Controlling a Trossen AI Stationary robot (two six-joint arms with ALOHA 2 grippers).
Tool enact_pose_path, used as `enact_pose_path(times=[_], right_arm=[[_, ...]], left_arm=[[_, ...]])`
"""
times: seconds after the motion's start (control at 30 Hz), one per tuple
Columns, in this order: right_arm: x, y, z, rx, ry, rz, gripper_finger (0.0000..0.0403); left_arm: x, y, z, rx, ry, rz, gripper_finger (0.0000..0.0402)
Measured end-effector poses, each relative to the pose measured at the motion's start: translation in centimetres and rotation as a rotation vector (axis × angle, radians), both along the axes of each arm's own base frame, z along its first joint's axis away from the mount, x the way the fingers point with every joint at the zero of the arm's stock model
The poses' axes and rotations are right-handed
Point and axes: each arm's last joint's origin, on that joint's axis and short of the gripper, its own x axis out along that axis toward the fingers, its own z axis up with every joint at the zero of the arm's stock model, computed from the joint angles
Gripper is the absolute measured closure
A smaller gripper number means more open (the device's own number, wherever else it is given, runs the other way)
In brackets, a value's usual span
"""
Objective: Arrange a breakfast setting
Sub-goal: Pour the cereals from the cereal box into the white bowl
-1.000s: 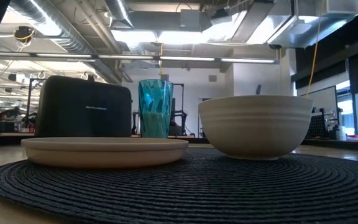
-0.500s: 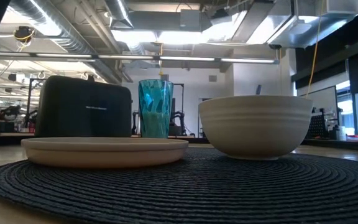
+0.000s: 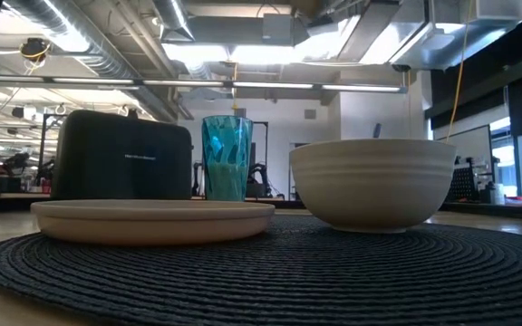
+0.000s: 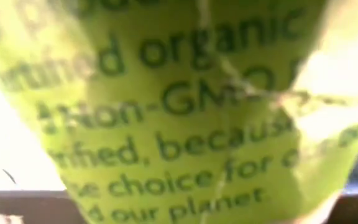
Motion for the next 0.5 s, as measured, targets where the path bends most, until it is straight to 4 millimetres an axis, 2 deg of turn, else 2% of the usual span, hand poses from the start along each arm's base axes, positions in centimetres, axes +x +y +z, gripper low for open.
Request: enact_pose_path(times=[0.1,0.23,0.5], right_arm=[[-1.3,0.5,-0.4,0.058,0.015,-0.053,0.0156],[-2.1,0.8,-1.2,0.166,0.05,-0.077,0.0155],[-2.1,1.0,-3.4,0.421,0.2,-0.035,0.0155]], left_arm=[[-0.5,-2.2,-0.4,-0.016,0.058,-0.022,0.0222],[-1.5,-4.7,-0.8,-0.01,0.14,-0.015,0.0222],[-3.9,-9.1,-1.5,-0.037,0.304,-0.009,0.0222]])
